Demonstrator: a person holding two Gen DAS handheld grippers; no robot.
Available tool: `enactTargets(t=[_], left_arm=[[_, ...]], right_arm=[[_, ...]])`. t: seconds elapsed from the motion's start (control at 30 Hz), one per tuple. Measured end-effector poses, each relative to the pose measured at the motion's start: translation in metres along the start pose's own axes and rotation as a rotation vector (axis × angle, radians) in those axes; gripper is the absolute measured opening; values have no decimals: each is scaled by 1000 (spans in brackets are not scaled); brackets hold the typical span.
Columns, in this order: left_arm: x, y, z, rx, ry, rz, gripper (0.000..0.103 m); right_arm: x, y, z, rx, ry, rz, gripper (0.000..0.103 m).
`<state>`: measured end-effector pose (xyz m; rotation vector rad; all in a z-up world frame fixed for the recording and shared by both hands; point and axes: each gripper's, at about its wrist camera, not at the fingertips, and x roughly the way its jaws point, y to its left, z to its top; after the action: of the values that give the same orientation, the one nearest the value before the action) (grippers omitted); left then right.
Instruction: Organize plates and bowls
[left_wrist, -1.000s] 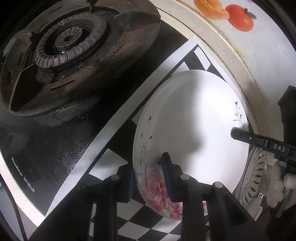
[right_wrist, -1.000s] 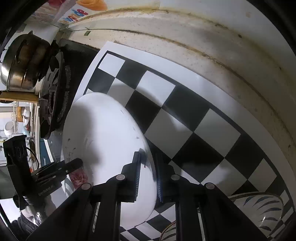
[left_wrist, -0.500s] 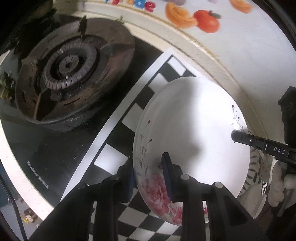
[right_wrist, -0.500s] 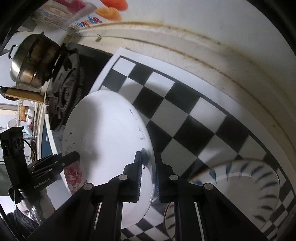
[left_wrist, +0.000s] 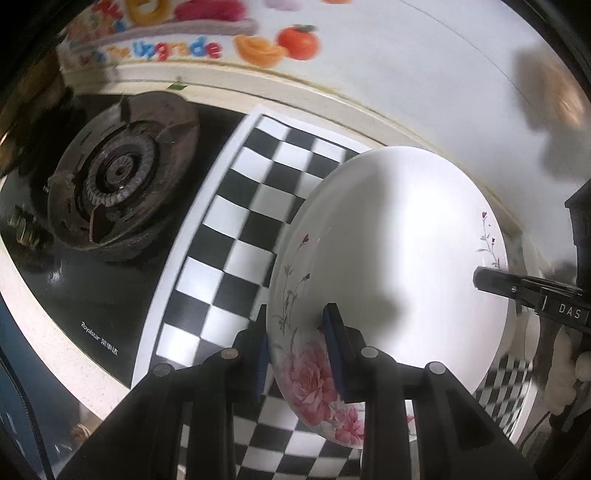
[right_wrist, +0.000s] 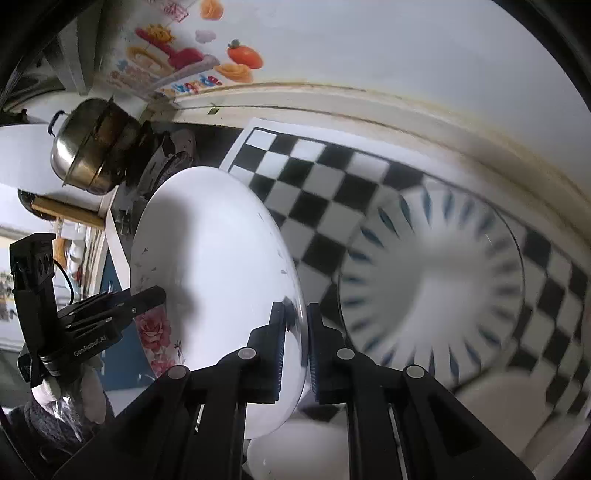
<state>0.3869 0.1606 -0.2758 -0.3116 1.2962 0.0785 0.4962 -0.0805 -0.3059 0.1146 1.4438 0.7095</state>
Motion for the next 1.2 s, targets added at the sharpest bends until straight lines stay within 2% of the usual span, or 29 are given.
enactTargets(t=[0.2,0.57,0.8,1.0,1.2], left_arm=[[-9,-37,-32,129,20,-18,25],[13,-82,-77,274,114,-64,25],[37,-99,-96,330,183,-59,25],[58,-111,-106,357,235,-43,25],[64,-121,-114,400,241,-8,25]], right_arm=[[-33,-19,-69,90,-53,-4,13],[-64,-63,-191,271,-111,-6,13],[-47,-86,-241,375,-100,7,13],[-31,-100,-263,420,-79,0,13],[-21,-107,-275,438,-62,-15,13]])
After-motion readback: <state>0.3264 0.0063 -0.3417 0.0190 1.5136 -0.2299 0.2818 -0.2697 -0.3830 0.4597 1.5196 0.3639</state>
